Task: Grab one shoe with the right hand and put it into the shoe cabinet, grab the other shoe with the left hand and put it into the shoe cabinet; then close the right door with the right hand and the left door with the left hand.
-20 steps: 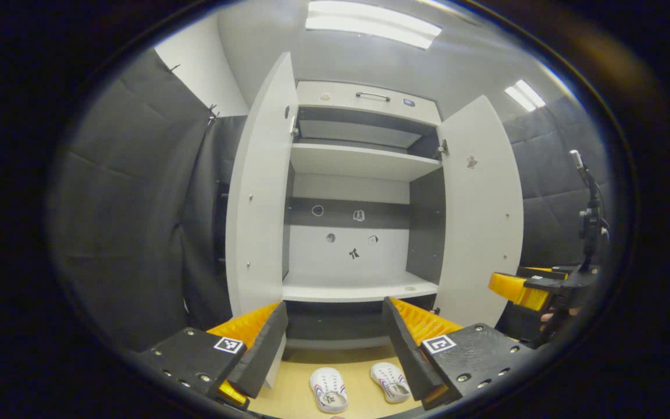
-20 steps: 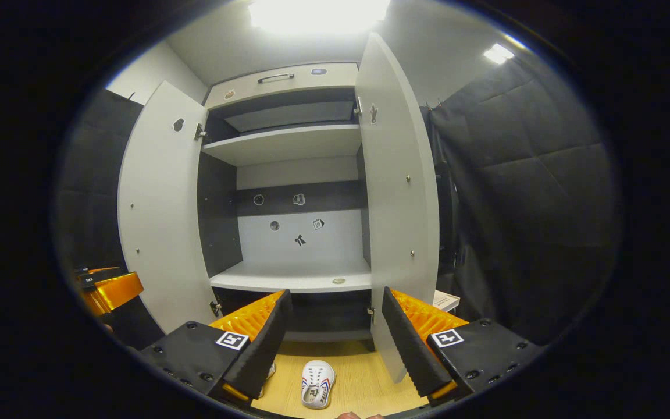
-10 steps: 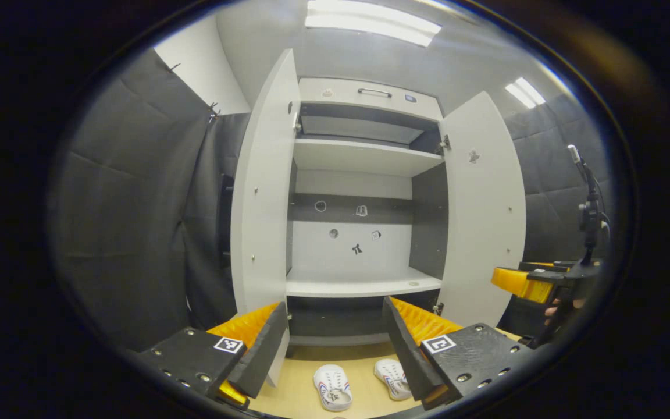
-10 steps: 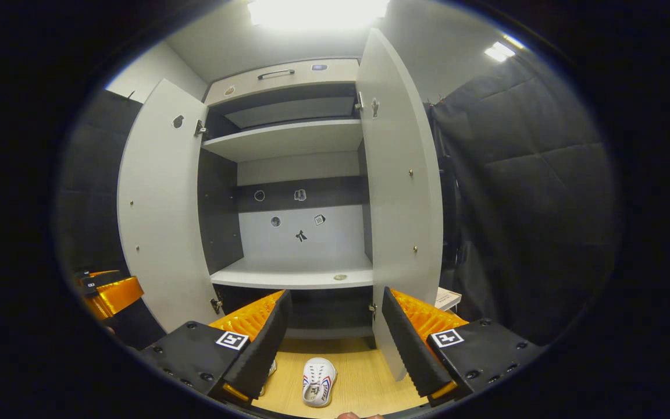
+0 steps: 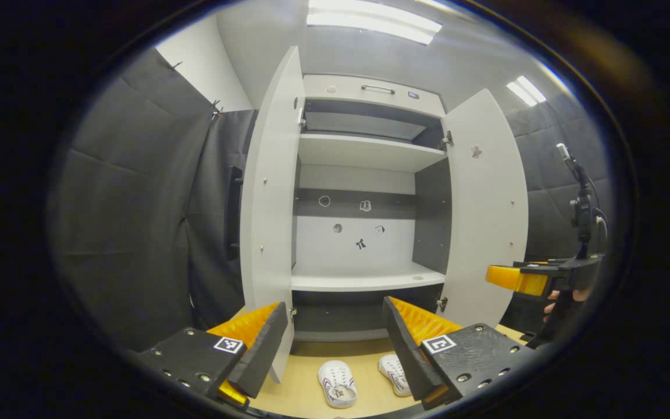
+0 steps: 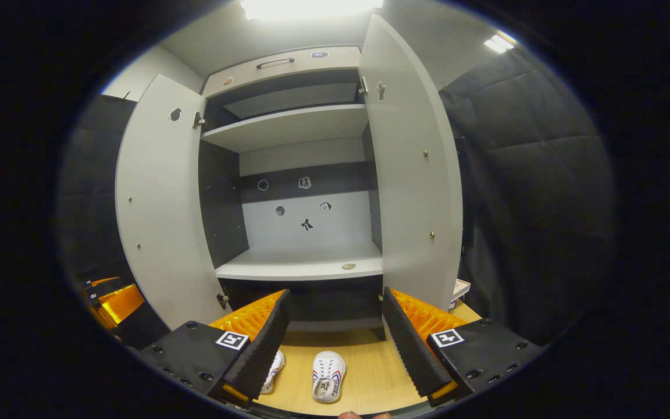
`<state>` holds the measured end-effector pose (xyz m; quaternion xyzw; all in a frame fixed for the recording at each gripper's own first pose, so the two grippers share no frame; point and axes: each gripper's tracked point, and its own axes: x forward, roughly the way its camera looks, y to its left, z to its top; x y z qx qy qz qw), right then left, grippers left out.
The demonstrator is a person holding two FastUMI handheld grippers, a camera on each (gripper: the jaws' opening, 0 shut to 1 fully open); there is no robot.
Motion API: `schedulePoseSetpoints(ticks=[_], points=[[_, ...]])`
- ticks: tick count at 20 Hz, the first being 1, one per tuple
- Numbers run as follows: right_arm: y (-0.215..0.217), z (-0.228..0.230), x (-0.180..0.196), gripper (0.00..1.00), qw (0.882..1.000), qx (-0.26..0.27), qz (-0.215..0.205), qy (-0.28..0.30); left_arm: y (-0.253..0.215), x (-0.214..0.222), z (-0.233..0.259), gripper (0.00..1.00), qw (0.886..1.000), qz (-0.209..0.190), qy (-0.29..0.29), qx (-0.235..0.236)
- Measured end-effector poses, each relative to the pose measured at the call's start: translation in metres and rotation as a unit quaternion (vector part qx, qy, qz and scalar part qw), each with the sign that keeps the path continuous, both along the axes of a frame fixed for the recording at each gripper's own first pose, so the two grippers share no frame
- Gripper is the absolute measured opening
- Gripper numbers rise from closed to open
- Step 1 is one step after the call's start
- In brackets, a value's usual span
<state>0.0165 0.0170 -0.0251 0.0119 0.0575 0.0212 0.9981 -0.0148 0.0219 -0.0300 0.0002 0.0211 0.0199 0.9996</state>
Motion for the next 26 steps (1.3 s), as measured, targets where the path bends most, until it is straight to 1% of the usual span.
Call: schedulePoseSetpoints(ticks=[2,8,12,14,18,21,23,24,25,26], points=[[0.003,0.001,0.006,0.98,1.0,-0.001,0.004,0.003,0.005,-0.004,-0.004,0.93,1.0,0.005,0.003,0.004],[0.017,-0.007,0.03,0.98,0.999,-0.003,0.026,0.023,0.016,-0.015,-0.013,0.93,1.0,0.018,0.009,0.001],[0.039,-0.038,0.047,0.98,0.996,0.016,0.058,0.065,0.022,-0.019,-0.027,0.93,0.999,0.03,0.023,-0.001],[0.045,-0.068,0.058,0.98,0.993,0.015,0.067,0.099,0.022,-0.02,-0.035,0.95,0.999,0.032,0.034,-0.004],[0.06,-0.144,0.07,0.98,0.977,0.007,0.092,0.192,0.019,-0.022,-0.058,0.95,0.997,0.037,0.067,-0.007],[0.069,-0.198,0.073,0.98,0.961,0.006,0.108,0.253,0.017,-0.023,-0.07,0.95,0.995,0.049,0.09,-0.015],[0.076,-0.225,0.075,0.98,0.952,0.006,0.119,0.281,0.016,-0.023,-0.075,0.95,0.993,0.057,0.103,-0.019],[0.077,-0.236,0.076,0.98,0.948,0.001,0.124,0.292,0.016,-0.023,-0.078,0.93,0.992,0.062,0.108,-0.019],[0.078,-0.249,0.079,0.98,0.944,-0.004,0.128,0.305,0.016,-0.021,-0.079,0.93,0.991,0.068,0.112,-0.017],[0.079,-0.261,0.08,0.98,0.938,-0.007,0.131,0.32,0.017,-0.017,-0.08,0.95,0.99,0.077,0.118,-0.014]])
